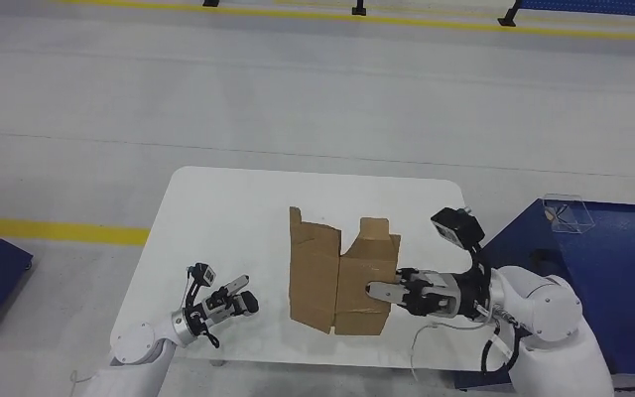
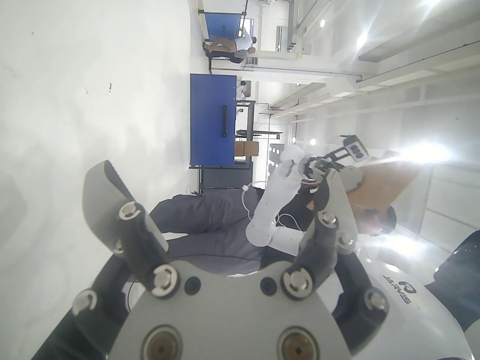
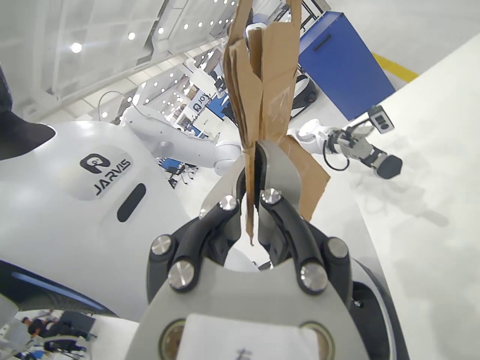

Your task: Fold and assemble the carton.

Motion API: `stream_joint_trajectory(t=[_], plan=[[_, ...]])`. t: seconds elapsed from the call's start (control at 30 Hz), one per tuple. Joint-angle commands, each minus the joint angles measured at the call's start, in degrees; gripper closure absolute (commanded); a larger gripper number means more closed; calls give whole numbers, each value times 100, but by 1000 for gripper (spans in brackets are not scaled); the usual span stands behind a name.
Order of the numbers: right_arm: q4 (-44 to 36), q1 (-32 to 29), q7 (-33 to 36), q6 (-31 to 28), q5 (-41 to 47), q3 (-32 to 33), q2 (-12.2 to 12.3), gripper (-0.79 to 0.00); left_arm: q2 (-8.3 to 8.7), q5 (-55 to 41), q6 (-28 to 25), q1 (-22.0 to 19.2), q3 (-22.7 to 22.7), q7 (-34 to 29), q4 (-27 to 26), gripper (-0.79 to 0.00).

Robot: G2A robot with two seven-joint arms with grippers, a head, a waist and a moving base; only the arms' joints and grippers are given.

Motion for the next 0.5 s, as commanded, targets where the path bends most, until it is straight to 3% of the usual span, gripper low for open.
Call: stream_joint_trajectory(t=[0.0, 0.1, 0.47], plan=[[-454, -20, -238, 106, -117, 9, 4, 0, 0, 0, 0, 0, 0, 0, 0, -785], [-718, -34, -807, 358, -616, 143, 5, 0, 0, 0, 0, 0, 0, 0, 0, -785], [-603, -128, -956, 463, -354, 81, -6, 0, 0, 0, 0, 0, 0, 0, 0, -785]])
